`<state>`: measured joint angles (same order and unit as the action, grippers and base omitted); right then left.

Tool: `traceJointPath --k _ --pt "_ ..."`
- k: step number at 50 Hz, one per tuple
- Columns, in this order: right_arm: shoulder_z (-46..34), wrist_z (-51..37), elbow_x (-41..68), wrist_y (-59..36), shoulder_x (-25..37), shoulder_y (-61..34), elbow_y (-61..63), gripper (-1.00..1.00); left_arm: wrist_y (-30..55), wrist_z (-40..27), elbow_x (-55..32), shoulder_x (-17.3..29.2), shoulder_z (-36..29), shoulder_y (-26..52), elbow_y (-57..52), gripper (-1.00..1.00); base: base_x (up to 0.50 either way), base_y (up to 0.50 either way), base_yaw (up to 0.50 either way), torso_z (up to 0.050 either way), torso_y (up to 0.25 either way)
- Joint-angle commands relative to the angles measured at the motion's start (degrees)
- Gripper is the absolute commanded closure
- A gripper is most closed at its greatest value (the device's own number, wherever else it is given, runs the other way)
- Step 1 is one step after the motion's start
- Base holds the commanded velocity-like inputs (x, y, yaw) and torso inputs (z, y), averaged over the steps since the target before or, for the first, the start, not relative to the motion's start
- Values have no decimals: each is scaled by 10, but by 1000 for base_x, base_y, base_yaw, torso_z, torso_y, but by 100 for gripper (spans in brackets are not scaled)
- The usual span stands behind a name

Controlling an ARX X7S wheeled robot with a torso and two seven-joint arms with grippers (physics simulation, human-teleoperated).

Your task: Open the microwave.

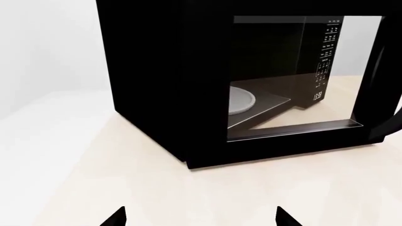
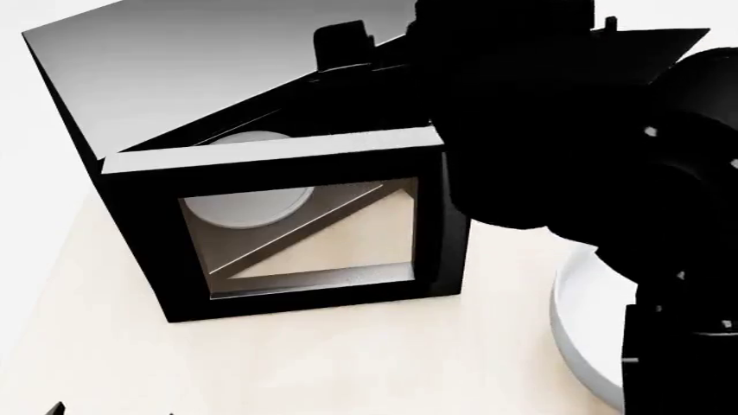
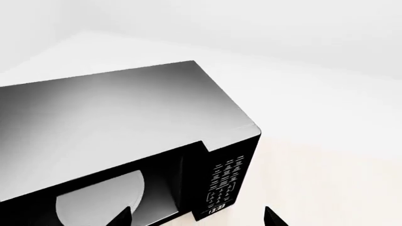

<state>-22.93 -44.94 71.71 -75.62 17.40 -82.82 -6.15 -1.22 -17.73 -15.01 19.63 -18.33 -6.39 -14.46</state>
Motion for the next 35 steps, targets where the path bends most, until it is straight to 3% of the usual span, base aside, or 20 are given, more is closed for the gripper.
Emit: traceJointPath --k 1,35 --pt "-12 31 -11 11 -21 -35 -98 -100 0 -2 -2 2 -1 -1 -2 -100 0 0 0 0 0" --pt "-53 109 -64 91 -35 -10 -201 -100 -2 -8 -4 7 -3 0 -3 -100 0 0 0 0 0"
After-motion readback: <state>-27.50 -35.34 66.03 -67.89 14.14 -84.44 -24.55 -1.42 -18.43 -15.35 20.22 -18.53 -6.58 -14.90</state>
